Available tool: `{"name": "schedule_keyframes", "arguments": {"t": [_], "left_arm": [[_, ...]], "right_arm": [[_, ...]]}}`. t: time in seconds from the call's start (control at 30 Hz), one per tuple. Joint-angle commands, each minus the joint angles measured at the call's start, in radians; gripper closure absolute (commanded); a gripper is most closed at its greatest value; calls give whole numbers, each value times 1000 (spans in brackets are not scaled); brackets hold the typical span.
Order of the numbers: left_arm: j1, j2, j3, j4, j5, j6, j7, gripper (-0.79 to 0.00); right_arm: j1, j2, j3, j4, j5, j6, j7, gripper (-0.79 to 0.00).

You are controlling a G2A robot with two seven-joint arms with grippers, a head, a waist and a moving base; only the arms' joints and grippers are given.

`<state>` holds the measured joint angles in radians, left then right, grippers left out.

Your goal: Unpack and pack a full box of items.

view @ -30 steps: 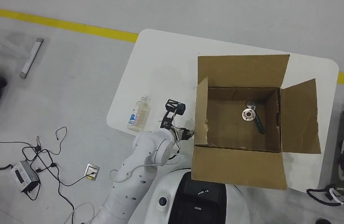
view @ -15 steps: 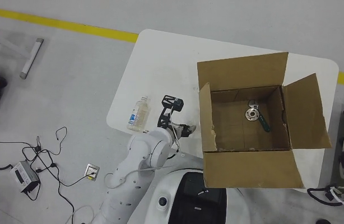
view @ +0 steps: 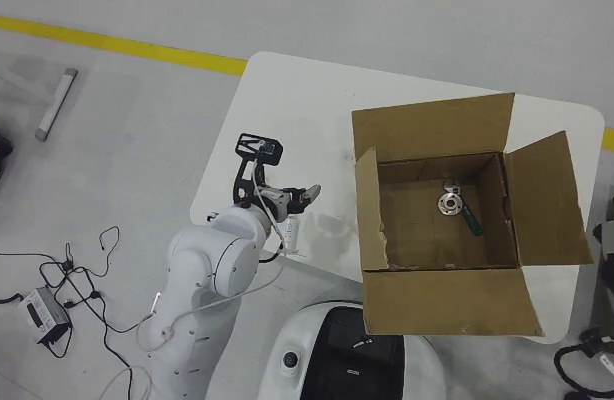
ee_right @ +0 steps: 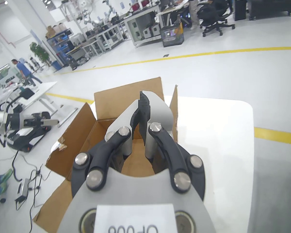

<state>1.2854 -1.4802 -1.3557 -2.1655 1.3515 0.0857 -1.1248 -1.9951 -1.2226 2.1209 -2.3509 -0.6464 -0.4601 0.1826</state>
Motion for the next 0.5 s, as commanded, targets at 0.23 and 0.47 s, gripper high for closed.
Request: {"name": "schedule_keyframes", "arguments": {"t": [0.23, 0.47], "left_arm": [[0, 0, -1, -1, -4, -1, 0, -785], [0, 0, -1, -1, -4, -1, 0, -785]], "right_arm": [[37, 13, -83, 1, -119, -42, 155, 0], [37, 13, -83, 1, -119, -42, 155, 0]]}}
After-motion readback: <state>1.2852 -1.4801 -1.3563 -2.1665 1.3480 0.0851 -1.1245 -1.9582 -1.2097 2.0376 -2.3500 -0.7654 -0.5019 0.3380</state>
